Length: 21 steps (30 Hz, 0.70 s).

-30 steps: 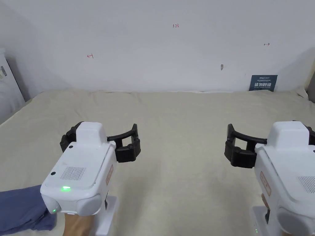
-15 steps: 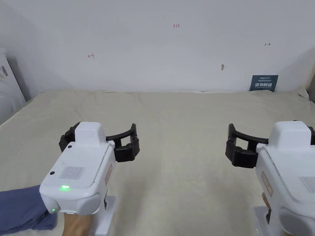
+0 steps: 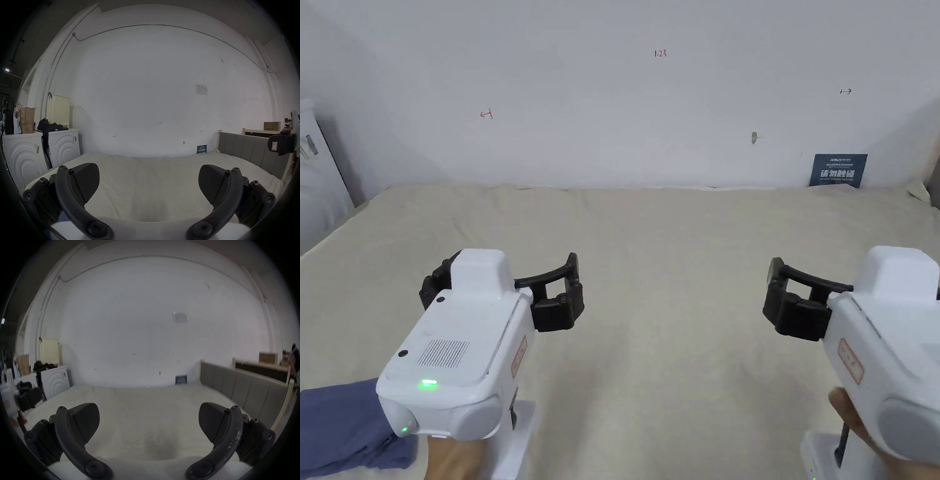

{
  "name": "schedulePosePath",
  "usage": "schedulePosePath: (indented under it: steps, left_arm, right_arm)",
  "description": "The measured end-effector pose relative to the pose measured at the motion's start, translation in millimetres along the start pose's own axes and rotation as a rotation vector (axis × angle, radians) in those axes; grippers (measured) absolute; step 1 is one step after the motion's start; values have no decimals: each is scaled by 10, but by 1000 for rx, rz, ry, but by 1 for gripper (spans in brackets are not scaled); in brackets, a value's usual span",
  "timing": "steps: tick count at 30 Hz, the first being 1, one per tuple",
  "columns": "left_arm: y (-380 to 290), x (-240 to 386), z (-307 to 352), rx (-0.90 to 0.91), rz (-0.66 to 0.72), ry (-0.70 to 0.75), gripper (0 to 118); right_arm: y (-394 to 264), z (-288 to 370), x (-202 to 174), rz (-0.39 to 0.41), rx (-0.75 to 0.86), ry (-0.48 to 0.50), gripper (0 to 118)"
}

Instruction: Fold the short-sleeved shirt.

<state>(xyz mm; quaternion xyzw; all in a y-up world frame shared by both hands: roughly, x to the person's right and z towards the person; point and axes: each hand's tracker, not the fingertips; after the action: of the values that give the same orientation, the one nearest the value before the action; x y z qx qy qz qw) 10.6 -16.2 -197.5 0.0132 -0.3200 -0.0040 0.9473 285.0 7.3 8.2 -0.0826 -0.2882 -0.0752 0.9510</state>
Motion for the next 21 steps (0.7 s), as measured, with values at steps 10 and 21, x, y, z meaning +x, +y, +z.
schedulePosePath:
  steps: [10,21]
  left_arm:
    - [11,-49,10,0,16,-8,118]
    - [-26,-83,12,-13,9,6,118]
  right_arm:
    - [189,-58,-67,-53,-314,-144,118]
    - [187,-65,-86,-62,-257,-119,118]
